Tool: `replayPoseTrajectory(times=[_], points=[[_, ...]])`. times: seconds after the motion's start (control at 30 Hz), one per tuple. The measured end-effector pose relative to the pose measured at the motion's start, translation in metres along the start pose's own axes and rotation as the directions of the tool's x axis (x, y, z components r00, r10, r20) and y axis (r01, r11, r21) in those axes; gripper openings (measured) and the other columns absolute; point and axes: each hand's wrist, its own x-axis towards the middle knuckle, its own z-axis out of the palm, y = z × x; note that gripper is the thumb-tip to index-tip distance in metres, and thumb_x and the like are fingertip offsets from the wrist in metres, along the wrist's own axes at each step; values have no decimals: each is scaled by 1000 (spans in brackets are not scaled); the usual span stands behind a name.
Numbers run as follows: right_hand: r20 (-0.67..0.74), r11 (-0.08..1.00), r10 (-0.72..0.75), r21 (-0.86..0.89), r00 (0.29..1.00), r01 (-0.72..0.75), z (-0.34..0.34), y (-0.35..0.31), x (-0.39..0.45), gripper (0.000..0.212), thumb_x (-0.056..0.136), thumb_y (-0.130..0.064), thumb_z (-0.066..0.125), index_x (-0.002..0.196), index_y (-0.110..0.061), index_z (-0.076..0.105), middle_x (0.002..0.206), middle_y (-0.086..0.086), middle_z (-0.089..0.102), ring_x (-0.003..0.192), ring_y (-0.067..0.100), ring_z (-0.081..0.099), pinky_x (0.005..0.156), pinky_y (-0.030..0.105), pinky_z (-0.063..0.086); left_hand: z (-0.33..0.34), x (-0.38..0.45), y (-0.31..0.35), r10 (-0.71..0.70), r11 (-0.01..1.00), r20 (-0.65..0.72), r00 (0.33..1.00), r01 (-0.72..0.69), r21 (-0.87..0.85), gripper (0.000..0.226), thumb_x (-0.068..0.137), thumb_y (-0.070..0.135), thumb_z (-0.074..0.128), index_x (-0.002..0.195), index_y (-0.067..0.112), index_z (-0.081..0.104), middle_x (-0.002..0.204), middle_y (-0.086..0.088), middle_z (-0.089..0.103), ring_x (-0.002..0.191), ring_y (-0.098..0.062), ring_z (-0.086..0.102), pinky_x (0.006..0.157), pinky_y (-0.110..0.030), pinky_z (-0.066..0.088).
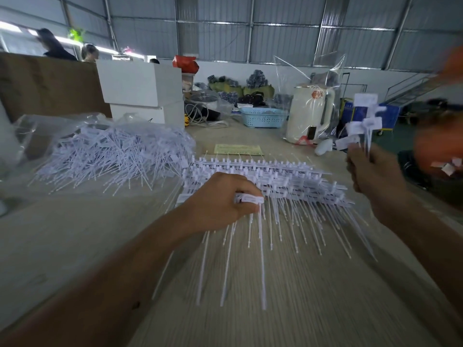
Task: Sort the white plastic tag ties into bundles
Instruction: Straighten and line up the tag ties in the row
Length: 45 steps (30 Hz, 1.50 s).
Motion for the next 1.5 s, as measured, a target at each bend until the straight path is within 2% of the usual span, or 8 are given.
replayPoseTrajectory(times=[0.13, 0.37, 0.47, 0.63, 0.8, 1.07, 1.33, 1.5], points=[[140, 919, -204, -313, 969, 239, 23, -10, -18, 25, 103, -26, 49, 87, -14, 64, 56, -2, 46, 47, 6, 46, 46, 20, 34, -1, 0, 4, 7, 1000, 26, 1000, -7, -24, 28, 92, 11, 69, 120, 13, 72, 102, 14, 66, 86, 15, 58, 77, -3, 39], [395, 990, -110, 125, 912, 65, 54, -18, -50, 26, 107, -34, 39, 92, -22, 58, 51, -7, 45, 43, 7, 37, 44, 22, 30, -1, 0, 12, -23, 997, 48, 999, 27, -77, 38, 95, -2, 58, 128, 13, 67, 103, 8, 67, 89, -7, 64, 76, -25, 49], [369, 954, -43, 291, 928, -72, 61, -23, -56, 28, 106, -36, 42, 86, -25, 58, 52, -9, 39, 42, 6, 31, 41, 19, 26, -1, 2, 10, -30, 996, -8, 1000, 30, -82, 40, 91, -4, 61, 125, 14, 69, 119, -1, 71, 105, -15, 66, 89, -36, 53], [318, 788, -13, 587, 948, -187, 57, -34, -56, 31, 104, -31, 50, 77, -18, 43, 60, -2, 31, 47, 13, 23, 43, 21, 26, -2, 1, 6, -74, 993, -36, 997, 70, -98, 39, 92, -1, 63, 125, 19, 69, 123, 5, 70, 109, -1, 62, 88, -11, 48], [267, 770, -7, 616, 964, -165, 54, -36, -58, 29, 103, -29, 53, 83, -11, 45, 65, 2, 44, 49, 17, 31, 45, 25, 32, -1, -1, 5, -88, 989, -5, 996, 86, -122, 44, 90, -5, 63, 126, 20, 68, 118, 3, 71, 105, -8, 66, 87, -31, 53], [236, 774, -109, 630, 966, -66, 42, -51, -58, 24, 104, -24, 50, 116, -4, 56, 68, 8, 58, 49, 19, 41, 47, 25, 38, 0, 0, 6, -83, 991, -4, 997, 82, -108, 43, 89, -6, 64, 124, 19, 70, 116, 4, 71, 102, -4, 65, 86, -27, 53], [207, 738, -74, 669, 975, -86, 35, -61, -53, 14, 98, -15, 59, 87, -9, 65, 62, 9, 23, 48, 16, 16, 42, 23, 22, 0, 0, 5, -108, 989, 28, 994, 111, -101, 46, 89, -5, 63, 125, 22, 69, 116, 3, 72, 100, -11, 68, 82, -41, 56], [224, 753, -56, 650, 973, -106, 29, -62, -48, 18, 99, -11, 55, 105, 3, 64, 62, 14, 16, 42, 14, 19, 41, 23, 21, 0, 1, 5, -96, 990, 34, 995, 99, -100, 46, 88, -6, 63, 125, 22, 69, 114, 3, 72, 98, -8, 68, 81, -36, 55]])
